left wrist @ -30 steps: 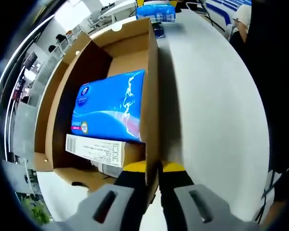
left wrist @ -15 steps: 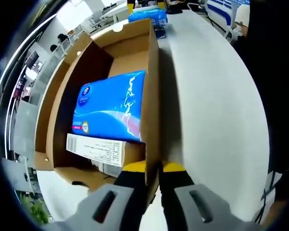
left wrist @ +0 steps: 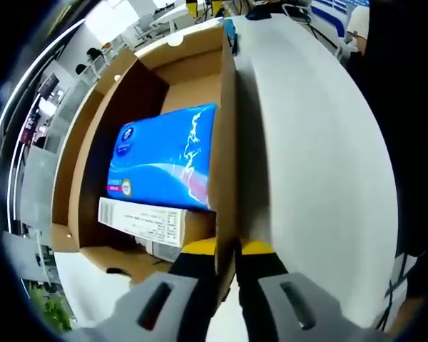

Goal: Operate the shoe box by opening the lid, removing the specified soft item, and placing it in the target area until the item is outside and the box remains undamaged.

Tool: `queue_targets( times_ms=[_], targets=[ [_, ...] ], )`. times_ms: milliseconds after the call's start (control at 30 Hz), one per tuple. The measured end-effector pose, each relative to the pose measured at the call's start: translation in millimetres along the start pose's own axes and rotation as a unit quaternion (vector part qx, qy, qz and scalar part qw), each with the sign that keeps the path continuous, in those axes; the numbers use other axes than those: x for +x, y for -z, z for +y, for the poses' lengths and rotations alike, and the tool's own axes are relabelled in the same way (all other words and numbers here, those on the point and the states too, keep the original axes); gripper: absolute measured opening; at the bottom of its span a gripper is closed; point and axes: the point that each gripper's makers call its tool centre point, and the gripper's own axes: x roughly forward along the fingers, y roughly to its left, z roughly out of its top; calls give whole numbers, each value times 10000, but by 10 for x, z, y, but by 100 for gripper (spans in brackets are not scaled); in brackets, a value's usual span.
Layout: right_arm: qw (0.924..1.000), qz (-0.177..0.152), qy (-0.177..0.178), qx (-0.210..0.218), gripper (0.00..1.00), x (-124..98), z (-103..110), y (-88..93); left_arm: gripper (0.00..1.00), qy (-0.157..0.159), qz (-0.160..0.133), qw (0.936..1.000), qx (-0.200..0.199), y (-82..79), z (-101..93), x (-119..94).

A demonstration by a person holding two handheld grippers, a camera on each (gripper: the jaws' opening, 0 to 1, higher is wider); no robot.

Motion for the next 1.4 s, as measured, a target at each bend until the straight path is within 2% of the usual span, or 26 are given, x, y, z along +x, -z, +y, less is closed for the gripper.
queue_targets(
  times_ms=[400, 833, 933, 1167, 1400],
  targets=[
    [10000, -59, -12, 61, 35, 15, 26, -21, 8, 16, 32, 10000, 10, -5, -7, 7],
    [9989, -81, -140, 437, 48, -8, 125, 3, 8, 9, 70, 10000, 66, 5, -10, 8],
    [9975, -281, -113, 634, 49, -39, 129, -56, 8, 7, 63, 9999, 85, 6, -12, 7],
    [9952, -441, -14, 875, 50, -60, 113, -110, 8, -93, 132, 9997, 186, 15, -19, 13],
    [9921, -430, -7, 1177, 50, -69, 152, -134, 8, -32, 115, 9996, 265, 27, -23, 7]
  ],
)
